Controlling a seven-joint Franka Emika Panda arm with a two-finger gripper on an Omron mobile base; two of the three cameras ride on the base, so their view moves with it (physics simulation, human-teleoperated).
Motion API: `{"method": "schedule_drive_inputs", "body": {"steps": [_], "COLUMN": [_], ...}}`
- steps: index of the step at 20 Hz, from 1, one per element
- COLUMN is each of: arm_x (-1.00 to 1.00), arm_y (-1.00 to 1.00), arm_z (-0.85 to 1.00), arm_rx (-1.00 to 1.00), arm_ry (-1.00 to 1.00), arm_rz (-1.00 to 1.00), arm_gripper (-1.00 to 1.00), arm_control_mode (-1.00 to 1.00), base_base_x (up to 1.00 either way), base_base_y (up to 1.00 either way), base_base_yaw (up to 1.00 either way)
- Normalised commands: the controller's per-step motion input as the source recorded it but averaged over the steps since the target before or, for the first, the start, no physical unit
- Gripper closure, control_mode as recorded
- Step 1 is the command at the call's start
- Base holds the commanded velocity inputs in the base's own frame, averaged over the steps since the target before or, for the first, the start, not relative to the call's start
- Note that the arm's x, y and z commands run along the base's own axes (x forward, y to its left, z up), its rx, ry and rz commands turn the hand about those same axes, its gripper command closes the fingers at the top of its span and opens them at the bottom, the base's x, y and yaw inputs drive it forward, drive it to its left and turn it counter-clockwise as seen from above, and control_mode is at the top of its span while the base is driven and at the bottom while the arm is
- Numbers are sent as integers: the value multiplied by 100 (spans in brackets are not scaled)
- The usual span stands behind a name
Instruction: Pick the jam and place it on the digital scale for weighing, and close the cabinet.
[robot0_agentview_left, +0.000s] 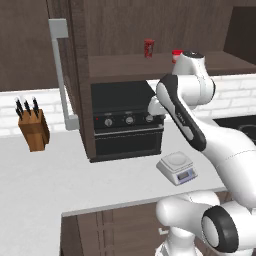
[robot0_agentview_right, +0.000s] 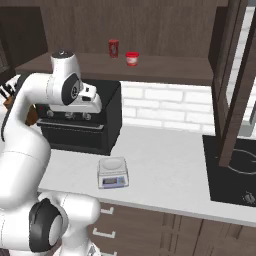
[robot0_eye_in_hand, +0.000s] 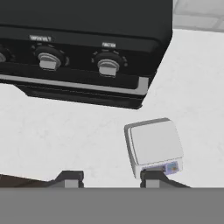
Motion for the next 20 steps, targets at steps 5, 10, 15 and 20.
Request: {"method": "schedule_drive_inputs", "body": {"steps": [5, 10, 15, 20], "arm_x": [-52, -59, -37, -7], "arm_y": [0, -3, -16, -36], "arm_z": [1, 27, 65, 69], "arm_rx": [0, 0, 1, 2], "arm_ry": [-4, -20, -18, -20], "arm_rz": [0, 0, 0, 0], "arm_gripper": [-100, -100, -100, -100], "arm_control_mode": [-100, -100, -100, -100], "base_base_x": [0, 0, 0, 0], "base_base_y": [0, 0, 0, 0], "base_base_yaw": [0, 0, 0, 0]}}
